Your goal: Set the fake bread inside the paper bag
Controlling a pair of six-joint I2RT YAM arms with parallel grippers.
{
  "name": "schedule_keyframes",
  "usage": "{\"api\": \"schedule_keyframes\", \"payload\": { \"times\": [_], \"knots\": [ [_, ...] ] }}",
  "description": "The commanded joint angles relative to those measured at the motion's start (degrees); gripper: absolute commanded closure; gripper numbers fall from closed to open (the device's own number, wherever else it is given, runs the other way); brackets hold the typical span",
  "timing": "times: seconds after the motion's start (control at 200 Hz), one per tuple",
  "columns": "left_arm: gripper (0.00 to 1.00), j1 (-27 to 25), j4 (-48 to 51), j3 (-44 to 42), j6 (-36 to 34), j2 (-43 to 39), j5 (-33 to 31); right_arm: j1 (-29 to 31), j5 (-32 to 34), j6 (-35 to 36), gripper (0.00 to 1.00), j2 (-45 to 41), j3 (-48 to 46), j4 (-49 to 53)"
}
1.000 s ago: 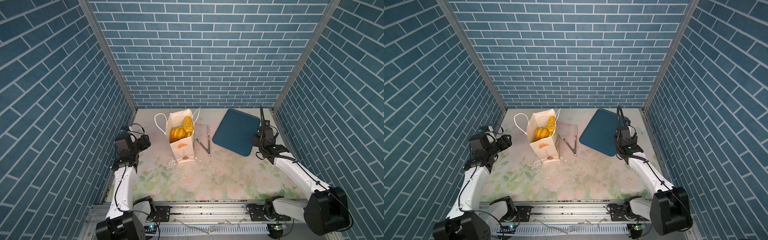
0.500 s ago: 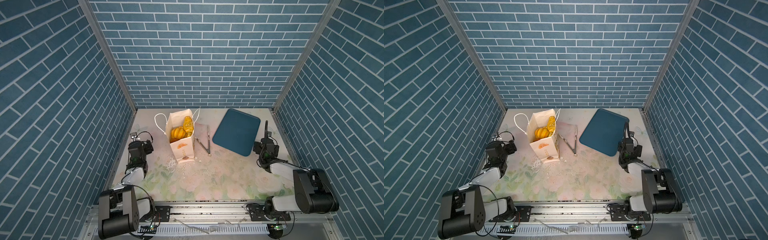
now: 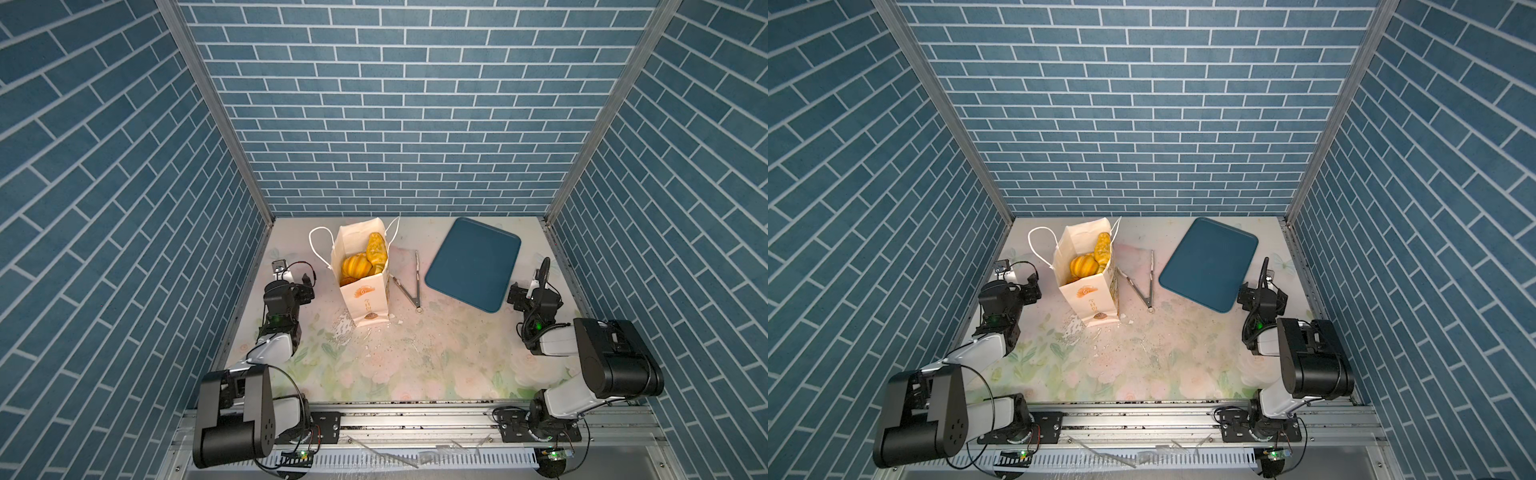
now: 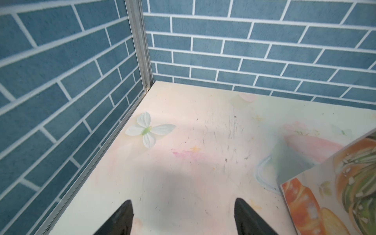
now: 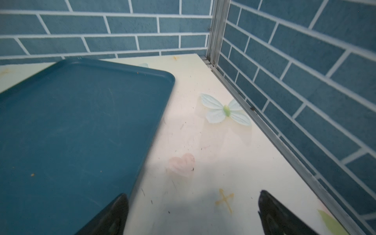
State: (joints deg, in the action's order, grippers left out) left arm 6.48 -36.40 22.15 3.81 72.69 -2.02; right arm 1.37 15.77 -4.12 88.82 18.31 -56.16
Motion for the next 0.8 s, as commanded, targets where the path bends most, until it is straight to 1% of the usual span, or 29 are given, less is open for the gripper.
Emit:
{"api": "schedule_keyframes", "payload": {
  "times": [0.0,0.06,0.12,0.205,0.22,0.26,0.275,0.315,0.355,0.405,0.455,0.5,0.53,0.56,0.6,0.65,0.795],
  "knots": [
    [0.21,-3.2,-8.3,-2.6,-0.8,3.8,-3.6,-0.1,-0.6,1.4,0.01,-0.1,0.6,-1.6],
    [0.21,-5.7,-10.5,-2.8,-3.2,5.7,-5.4,-0.2,-0.7,0.6,0.01,-0.2,2.6,2.6],
    [0.21,-7.4,-15.0,-3.7,-4.5,9.1,-7.3,-0.3,-0.3,0.9,0.01,-0.2,1.7,0.7],
    [0.2,-9.7,-26.0,-5.5,-7.1,16.1,-10.2,-0.3,-0.4,1.0,0.01,-0.2,1.7,0.5],
    [0.19,-10.1,-24.8,-5.2,-7.3,16.2,-10.9,-0.3,-0.2,0.9,0.01,-0.1,2.0,1.2],
    [0.19,-10.3,-16.8,-3.0,-7.0,13.8,-10.6,-0.2,-0.6,0.6,0.01,-0.1,2.4,2.1],
    [0.19,-10.4,-16.1,-2.3,-7.1,14.0,-10.3,-0.3,-0.5,0.6,0.01,-0.2,2.3,2.0],
    [0.19,-10.5,-18.1,-1.6,-7.9,15.7,-10.3,-0.3,-0.4,0.9,0.01,-0.1,2.1,1.4],
    [0.19,-10.5,-13.4,-0.7,-7.4,14.4,-10.0,-0.3,-0.4,0.9,0.01,-0.2,2.2,1.6],
    [0.19,-10.6,-17.2,-1.3,-7.7,15.6,-10.6,-0.3,-0.4,0.9,0.01,-0.1,2.2,1.6],
    [0.17,-10.6,-14.3,-0.8,-7.3,14.6,-10.5,-0.3,-0.5,0.9,0.01,0.0,2.2,1.7],
    [0.15,-10.7,-16.7,-1.3,-7.7,15.4,-10.7,-0.3,-0.5,0.8,0.01,-0.1,2.3,1.8],
    [0.09,-10.7,-15.8,-1.1,-7.5,15.1,-10.5,-0.3,-0.7,0.7,0.01,-0.1,2.5,2.1],
    [0.07,-10.7,-14.9,-1.0,-7.4,14.8,-10.6,-0.3,-0.7,0.7,0.01,-0.1,2.5,2.1],
    [0.07,-10.7,-16.4,-1.3,-7.7,15.3,-10.7,-0.3,-0.8,0.7,0.01,0.0,2.5,2.2],
    [0.06,-10.7,-15.2,-1.0,-7.4,14.9,-10.6,-0.3,-0.7,0.7,0.01,0.0,2.6,2.4],
    [0.05,-10.7,-16.0,-1.1,-7.6,15.2,-10.7,-0.4,-1.0,0.6,0.01,0.1,3.0,3.1]
  ]
}}
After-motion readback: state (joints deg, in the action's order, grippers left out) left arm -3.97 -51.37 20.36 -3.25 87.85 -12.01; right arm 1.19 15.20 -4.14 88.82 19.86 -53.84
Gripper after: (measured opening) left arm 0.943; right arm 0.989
